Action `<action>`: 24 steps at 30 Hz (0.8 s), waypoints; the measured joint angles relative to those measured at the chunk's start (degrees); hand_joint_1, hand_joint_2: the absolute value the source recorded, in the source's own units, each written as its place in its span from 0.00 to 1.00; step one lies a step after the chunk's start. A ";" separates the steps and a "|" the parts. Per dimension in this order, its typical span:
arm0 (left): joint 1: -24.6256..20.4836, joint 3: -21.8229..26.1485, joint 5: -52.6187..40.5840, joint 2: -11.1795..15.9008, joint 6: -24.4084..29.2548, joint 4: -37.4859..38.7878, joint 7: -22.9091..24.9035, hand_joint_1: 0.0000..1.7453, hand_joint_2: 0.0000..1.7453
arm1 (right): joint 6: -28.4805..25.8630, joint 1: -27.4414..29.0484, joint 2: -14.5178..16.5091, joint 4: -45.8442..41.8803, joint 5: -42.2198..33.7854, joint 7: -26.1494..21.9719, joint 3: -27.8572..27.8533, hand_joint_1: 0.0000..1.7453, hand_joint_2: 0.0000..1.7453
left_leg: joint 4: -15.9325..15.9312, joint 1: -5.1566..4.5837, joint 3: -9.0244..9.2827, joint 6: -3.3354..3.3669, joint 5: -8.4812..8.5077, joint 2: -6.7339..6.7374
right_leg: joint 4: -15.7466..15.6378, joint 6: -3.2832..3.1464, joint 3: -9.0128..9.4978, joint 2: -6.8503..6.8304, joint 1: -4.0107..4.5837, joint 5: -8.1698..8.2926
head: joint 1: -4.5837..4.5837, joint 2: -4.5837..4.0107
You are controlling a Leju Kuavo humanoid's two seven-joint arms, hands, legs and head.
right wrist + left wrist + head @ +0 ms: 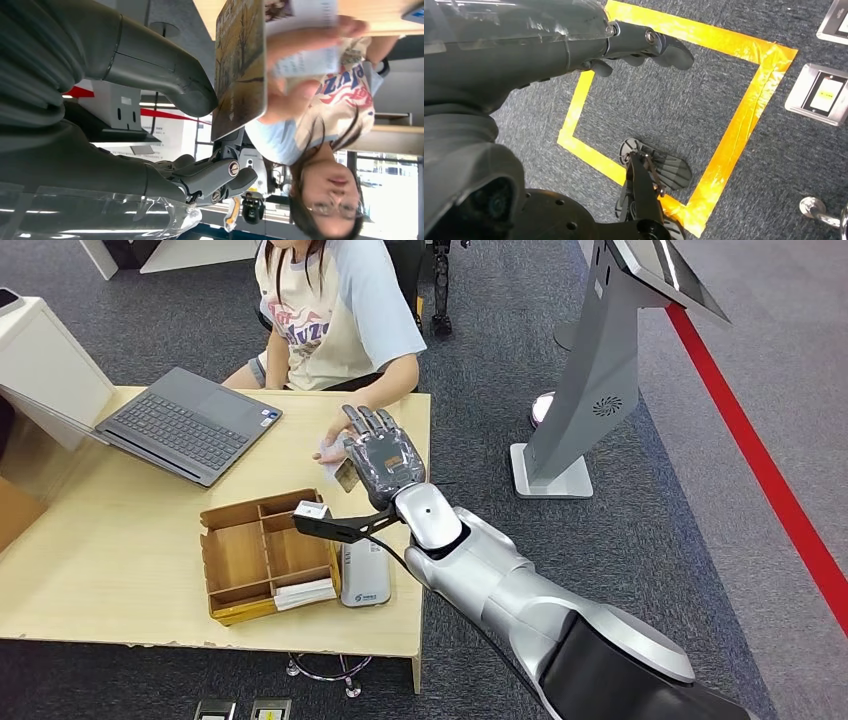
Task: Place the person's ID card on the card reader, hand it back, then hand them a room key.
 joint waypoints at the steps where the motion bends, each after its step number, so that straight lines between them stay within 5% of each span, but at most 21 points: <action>1: -0.04 -0.05 -0.09 0.01 -0.07 0.00 0.10 0.00 0.00 | 0.10 0.00 -0.14 0.45 0.01 0.08 0.05 1.00 1.00 | 0.00 0.00 0.00 0.00 0.00 0.00 | 0.00 0.00 0.00 0.00 0.00 0.00 | -0.01 0.00; 19: -0.32 -1.40 -0.42 0.10 -0.13 0.00 0.45 0.00 0.00 | -0.33 0.00 -1.43 3.61 0.52 0.08 0.22 1.00 1.00 | 0.00 0.00 0.00 0.00 0.01 0.01 | 0.00 -0.03 0.00 0.00 0.00 0.03 | 0.01 0.00; 23: -0.39 -1.41 -0.56 0.10 -0.09 0.00 0.75 0.00 0.00 | -0.70 0.01 -1.45 4.06 0.66 -0.08 0.22 0.00 1.00 | 0.00 0.00 0.00 0.00 0.01 0.01 | 0.01 -0.03 0.00 0.01 0.00 0.03 | 0.00 0.00; 24: -0.44 -1.41 -0.60 0.10 -0.07 0.00 0.82 0.00 0.00 | -0.84 0.02 -1.45 4.14 0.72 -0.19 0.22 0.00 1.00 | 0.00 0.00 0.00 0.00 0.01 0.01 | 0.01 -0.03 0.00 0.01 0.00 0.03 | 0.00 0.00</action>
